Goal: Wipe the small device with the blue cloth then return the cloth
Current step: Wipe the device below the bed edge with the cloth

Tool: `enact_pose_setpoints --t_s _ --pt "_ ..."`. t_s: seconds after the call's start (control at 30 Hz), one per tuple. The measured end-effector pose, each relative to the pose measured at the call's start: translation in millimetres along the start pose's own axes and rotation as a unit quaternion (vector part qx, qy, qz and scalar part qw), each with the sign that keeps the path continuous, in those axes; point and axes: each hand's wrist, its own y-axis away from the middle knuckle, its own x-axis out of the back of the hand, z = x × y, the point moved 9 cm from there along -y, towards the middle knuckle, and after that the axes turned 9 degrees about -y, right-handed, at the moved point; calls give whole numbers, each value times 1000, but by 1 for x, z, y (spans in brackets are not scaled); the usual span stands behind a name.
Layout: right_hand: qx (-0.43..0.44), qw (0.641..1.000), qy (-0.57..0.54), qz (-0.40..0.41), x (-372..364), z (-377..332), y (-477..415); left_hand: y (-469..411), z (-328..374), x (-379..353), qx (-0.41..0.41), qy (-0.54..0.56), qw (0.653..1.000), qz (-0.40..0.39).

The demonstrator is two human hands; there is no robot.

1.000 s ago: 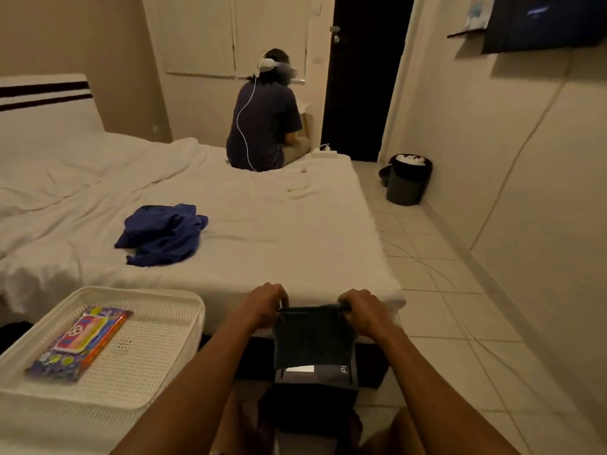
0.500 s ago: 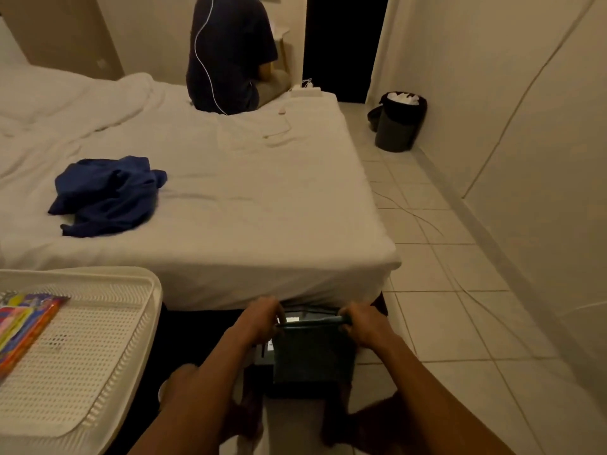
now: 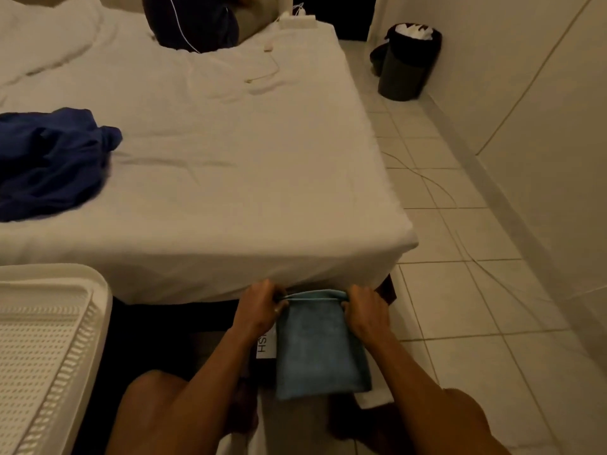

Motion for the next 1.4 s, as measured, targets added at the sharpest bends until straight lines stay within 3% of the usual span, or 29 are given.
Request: enact_pose_setpoints --t_s 0.17,0.27,0.33,0.47,0.73,1.13,1.3,1.4 --pt "5 998 -1 64 -11 13 6 -5 -14 -23 0 0 1000 2" --pt "33 993 30 111 -19 1 25 2 -23 -21 4 -7 999 48" --pt "59 991 -12 124 -36 -9 42 15 -25 -19 1 -21 996 83" --pt "87 990 -76 81 -79 -29 55 37 -40 -45 -41 -111 991 66" --pt "101 991 -72 55 -107 -34 56 58 -45 -87 -7 -33 998 59" --pt "101 993 -57 35 -102 -14 54 75 -44 -95 6 -78 994 74" --pt "85 993 -66 55 -95 -14 59 70 -31 -99 -45 -104 992 61" --pt "126 990 -57 41 -100 -37 58 66 -31 -97 -48 -104 991 66"
